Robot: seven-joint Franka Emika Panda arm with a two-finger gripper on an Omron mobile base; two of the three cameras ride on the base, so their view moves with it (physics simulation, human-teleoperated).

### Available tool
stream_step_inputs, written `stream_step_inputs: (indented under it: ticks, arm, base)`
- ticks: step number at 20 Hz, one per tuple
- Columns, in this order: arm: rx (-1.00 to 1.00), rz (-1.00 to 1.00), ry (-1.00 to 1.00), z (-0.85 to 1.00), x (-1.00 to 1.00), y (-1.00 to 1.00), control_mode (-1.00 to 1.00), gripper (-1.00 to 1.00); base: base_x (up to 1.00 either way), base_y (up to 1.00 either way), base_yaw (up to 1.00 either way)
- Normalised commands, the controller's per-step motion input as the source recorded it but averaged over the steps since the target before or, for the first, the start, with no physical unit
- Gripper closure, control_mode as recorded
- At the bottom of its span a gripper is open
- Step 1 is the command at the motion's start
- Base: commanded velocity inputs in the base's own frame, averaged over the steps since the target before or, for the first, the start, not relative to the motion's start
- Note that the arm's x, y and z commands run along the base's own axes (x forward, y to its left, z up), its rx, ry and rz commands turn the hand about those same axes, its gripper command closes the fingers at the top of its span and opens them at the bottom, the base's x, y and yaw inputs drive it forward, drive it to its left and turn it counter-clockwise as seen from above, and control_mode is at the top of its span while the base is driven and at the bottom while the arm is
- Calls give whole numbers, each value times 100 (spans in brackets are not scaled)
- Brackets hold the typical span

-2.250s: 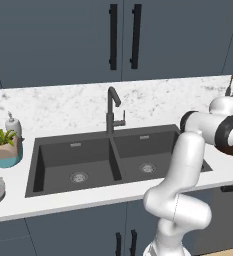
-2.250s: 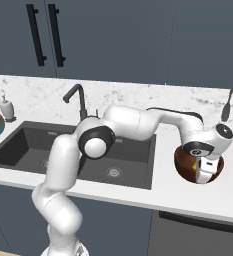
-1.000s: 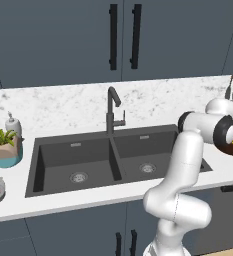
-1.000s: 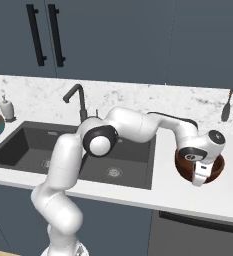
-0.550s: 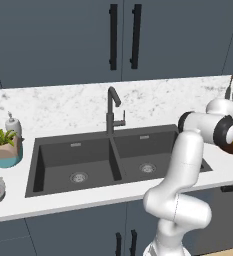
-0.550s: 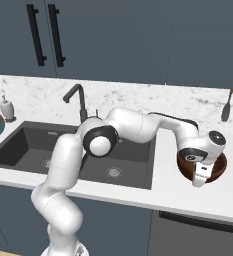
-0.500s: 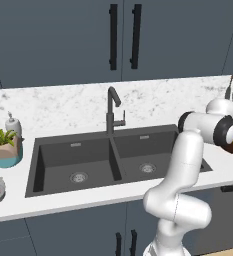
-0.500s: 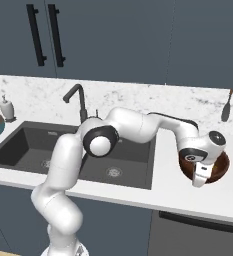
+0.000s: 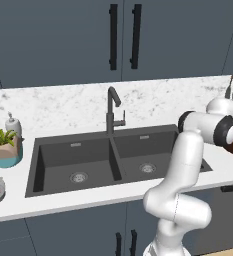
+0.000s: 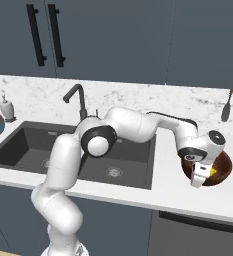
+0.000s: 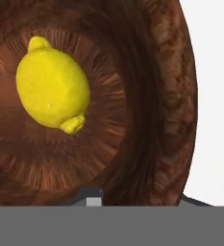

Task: Pick the lemon from the sink and place it in the bowl. Then pick the bowl and place it in the microwave. Then close the microwave door and press the start button.

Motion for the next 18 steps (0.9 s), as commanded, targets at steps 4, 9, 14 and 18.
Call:
stream_step_inputs:
  ticks: [4, 9, 14, 18]
  arm:
    - [0, 6, -1, 41, -34, 48, -100, 100]
    - [-3, 12, -4, 47, -39, 60, -100, 100]
    - [-7, 17, -7, 41, -44, 71, -100, 100]
    - [-10, 19, -12, 48, -51, 72, -100, 100]
  base:
    - [0, 0, 0]
    - [0, 0, 0]
    - [0, 0, 0]
    - [0, 0, 0]
